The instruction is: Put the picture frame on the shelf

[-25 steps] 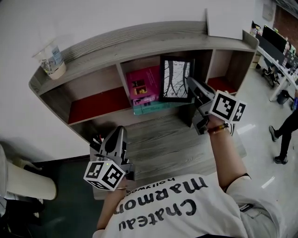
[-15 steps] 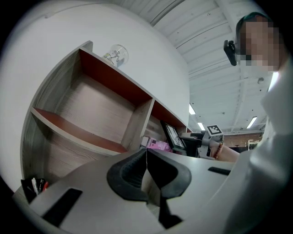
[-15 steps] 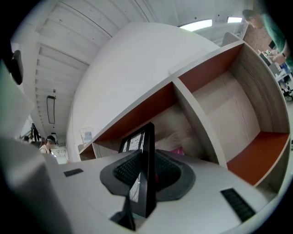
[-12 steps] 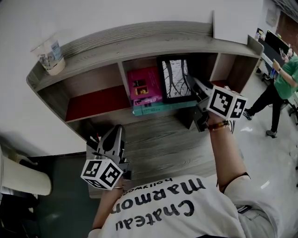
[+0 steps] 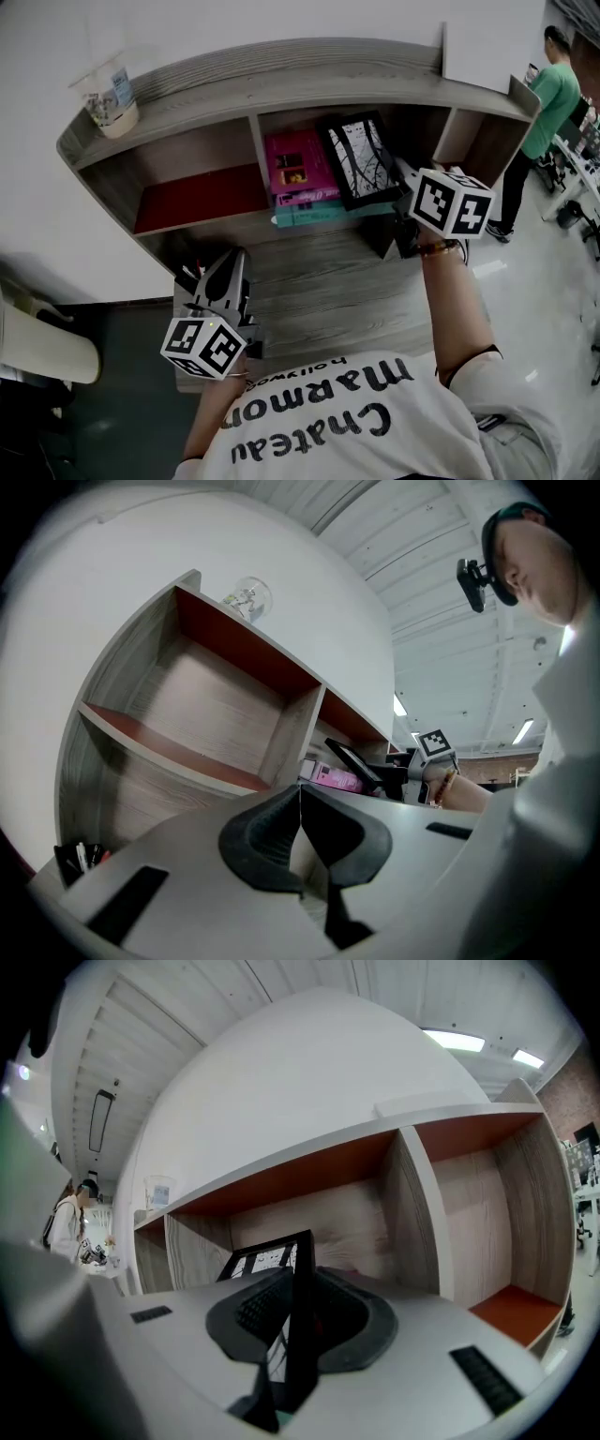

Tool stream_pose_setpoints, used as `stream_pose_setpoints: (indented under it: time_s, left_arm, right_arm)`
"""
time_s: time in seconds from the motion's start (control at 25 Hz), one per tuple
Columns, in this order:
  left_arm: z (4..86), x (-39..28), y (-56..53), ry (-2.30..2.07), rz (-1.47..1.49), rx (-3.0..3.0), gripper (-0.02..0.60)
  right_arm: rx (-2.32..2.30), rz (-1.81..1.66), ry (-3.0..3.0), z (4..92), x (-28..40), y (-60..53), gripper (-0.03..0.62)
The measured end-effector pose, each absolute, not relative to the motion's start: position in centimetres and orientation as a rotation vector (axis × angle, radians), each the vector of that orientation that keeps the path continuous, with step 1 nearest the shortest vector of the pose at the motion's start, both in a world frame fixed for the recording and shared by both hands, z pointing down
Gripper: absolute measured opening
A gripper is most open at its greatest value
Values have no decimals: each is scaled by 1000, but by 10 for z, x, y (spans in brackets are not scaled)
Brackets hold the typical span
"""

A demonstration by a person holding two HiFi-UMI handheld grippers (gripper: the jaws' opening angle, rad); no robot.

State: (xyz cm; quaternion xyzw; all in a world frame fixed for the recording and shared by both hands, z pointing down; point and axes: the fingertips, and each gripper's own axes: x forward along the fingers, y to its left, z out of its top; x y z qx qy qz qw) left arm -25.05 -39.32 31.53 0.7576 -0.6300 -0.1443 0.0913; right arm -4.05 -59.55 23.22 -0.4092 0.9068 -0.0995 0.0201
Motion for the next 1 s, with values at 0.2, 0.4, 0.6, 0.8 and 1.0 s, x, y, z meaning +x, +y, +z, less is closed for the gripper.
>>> stream_pose_setpoints:
  time_s: [0.2, 0.4, 0.6, 0.8, 1.0]
  left_arm:
    - [315, -253, -392, -1881, -440, 2247, 18]
    - [316, -255, -391, -1885, -448, 2242, 18]
    - [315, -256, -392, -1884, -462, 2241, 18]
    - [317, -256, -393, -1881, -470, 2234, 18]
    - [322, -253, -395, -1863, -453, 2229, 18]
  right_arm:
    - [-1295, -242, 2864, 234, -46, -599, 74]
    - [-1300, -214, 2911, 237, -49, -602, 72]
    - [-1312, -203, 2943, 239, -49, -603, 72]
    - [-1323, -201, 2990, 242, -50, -606, 72]
    - [-1340, -188, 3035, 244, -53, -605, 72]
